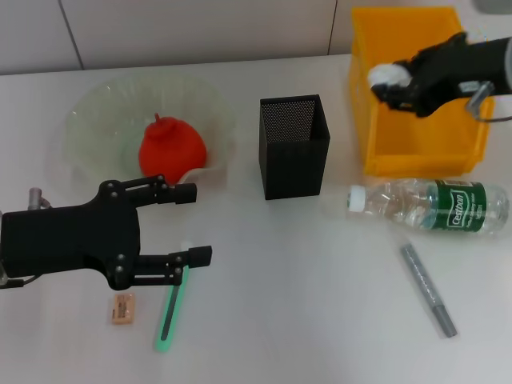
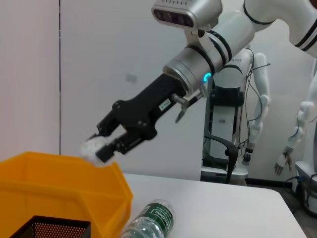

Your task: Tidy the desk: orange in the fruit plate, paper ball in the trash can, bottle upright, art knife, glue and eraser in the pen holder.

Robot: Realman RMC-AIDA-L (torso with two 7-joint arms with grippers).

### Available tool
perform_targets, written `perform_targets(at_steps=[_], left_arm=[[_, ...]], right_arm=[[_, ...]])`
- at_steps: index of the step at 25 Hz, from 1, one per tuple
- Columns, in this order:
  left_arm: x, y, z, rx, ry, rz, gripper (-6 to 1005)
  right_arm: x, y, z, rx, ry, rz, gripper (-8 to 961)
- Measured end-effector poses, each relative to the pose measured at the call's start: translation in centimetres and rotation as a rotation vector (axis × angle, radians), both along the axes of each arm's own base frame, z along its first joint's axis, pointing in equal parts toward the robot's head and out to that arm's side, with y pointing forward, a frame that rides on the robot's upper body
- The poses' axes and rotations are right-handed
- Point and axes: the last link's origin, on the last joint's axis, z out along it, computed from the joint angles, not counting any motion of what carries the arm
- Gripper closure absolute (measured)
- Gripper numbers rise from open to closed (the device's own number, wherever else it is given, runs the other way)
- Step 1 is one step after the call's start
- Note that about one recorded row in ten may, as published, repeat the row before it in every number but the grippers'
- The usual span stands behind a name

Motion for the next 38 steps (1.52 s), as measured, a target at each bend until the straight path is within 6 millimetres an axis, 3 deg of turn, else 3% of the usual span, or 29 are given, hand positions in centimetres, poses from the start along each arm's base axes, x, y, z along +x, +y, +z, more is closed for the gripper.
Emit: perform_targets(at_steps=[3,11,21,26,35,38], left_arm=[[0.1,0.0,-0.1,-0.003,-0.002,0.003,186],[0.4,0.4,-0.2,0.001,0.002,-0.003,187],[0.5,0.6,-0.5,-0.010,0.022,-0.011,186],[0.5,0.5,-0.5,-0.011,0.022,-0.009,186],[0.5,0.5,-0.5,-0.011,0.023,-0.009,186],[0.5,0.5,-0.5,-0.013,0.023,-0.009,186]], right_arm=[[1.9,0.8,1.6,0.096,0.018,-0.038,584],[5.4,2.4,2.1,0.213,0.026,-0.085,582],[6.7,3.8,0.7,0.188,0.022,-0.109,579],[6.8,4.0,1.1,0.208,0.023,-0.106,578],[7.0,4.1,1.6,0.256,0.033,-0.101,243],[7.3,4.1,1.9,0.293,0.065,-0.100,244]])
